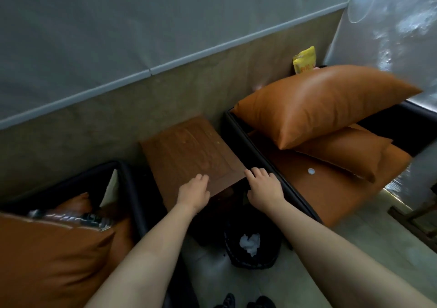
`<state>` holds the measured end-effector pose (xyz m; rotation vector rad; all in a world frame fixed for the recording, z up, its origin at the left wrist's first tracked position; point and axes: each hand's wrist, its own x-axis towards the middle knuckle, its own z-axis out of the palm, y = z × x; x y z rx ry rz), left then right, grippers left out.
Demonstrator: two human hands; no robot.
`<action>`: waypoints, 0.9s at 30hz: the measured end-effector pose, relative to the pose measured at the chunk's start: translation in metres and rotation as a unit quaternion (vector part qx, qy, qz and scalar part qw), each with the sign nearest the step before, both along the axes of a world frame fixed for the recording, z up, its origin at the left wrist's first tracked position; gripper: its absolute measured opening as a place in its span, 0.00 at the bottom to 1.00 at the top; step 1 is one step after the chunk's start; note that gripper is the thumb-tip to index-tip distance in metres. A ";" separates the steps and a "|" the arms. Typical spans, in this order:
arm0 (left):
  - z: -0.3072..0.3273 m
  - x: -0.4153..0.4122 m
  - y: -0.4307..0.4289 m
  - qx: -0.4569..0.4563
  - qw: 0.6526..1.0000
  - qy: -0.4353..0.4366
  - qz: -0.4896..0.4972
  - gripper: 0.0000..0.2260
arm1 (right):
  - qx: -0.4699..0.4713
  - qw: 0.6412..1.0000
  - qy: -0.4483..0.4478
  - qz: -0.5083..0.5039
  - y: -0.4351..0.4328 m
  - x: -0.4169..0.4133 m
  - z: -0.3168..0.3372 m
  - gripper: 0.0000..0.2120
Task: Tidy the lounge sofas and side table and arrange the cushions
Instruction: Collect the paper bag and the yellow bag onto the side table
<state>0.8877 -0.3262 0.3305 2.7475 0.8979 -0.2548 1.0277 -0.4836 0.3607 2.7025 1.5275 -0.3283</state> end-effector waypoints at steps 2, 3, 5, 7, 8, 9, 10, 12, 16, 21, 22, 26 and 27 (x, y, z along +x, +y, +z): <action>0.008 -0.009 0.009 0.029 0.999 -0.002 0.038 0.15 | 0.003 1.000 0.000 0.023 0.016 -0.002 0.003 0.28; 0.012 -0.015 0.014 0.038 0.998 -0.005 0.058 0.15 | 0.004 0.999 0.002 0.034 0.023 -0.003 0.004 0.28; 0.017 -0.026 0.020 0.035 0.995 -0.015 0.096 0.15 | -0.001 0.998 0.006 0.059 0.036 -0.007 0.004 0.29; 0.020 -0.040 0.025 0.012 0.992 -0.027 0.125 0.14 | -0.016 0.996 0.014 0.085 0.048 -0.013 0.003 0.29; 0.020 -0.048 0.027 0.002 0.991 -0.029 0.134 0.13 | -0.025 0.995 0.020 0.097 0.055 -0.017 0.003 0.30; 0.020 -0.057 0.028 -0.006 0.990 -0.028 0.140 0.13 | -0.033 0.993 0.026 0.109 0.061 -0.021 0.001 0.30; 0.018 -0.066 0.030 -0.011 0.989 -0.025 0.146 0.13 | -0.039 0.991 0.029 0.121 0.067 -0.027 0.000 0.30; 0.011 -0.085 0.032 -0.022 0.986 -0.016 0.164 0.13 | -0.043 0.988 0.035 0.144 0.077 -0.039 -0.003 0.29; -0.007 -0.113 0.048 -0.049 0.979 -0.006 0.200 0.13 | -0.079 0.977 0.054 0.191 0.096 -0.061 -0.005 0.27; -0.009 -0.115 0.081 -0.059 0.974 -0.040 0.217 0.13 | -0.104 0.980 0.055 0.161 0.135 -0.053 0.000 0.24; -0.009 -0.116 0.088 -0.062 0.973 -0.047 0.216 0.13 | -0.105 0.981 0.048 0.154 0.142 -0.053 0.001 0.25; -0.013 -0.126 0.115 -0.074 0.973 -0.048 0.212 0.12 | -0.107 0.982 0.044 0.150 0.170 -0.067 0.000 0.26; -0.014 -0.130 0.121 -0.075 0.973 -0.047 0.211 0.12 | -0.106 0.981 0.048 0.155 0.176 -0.073 -0.003 0.27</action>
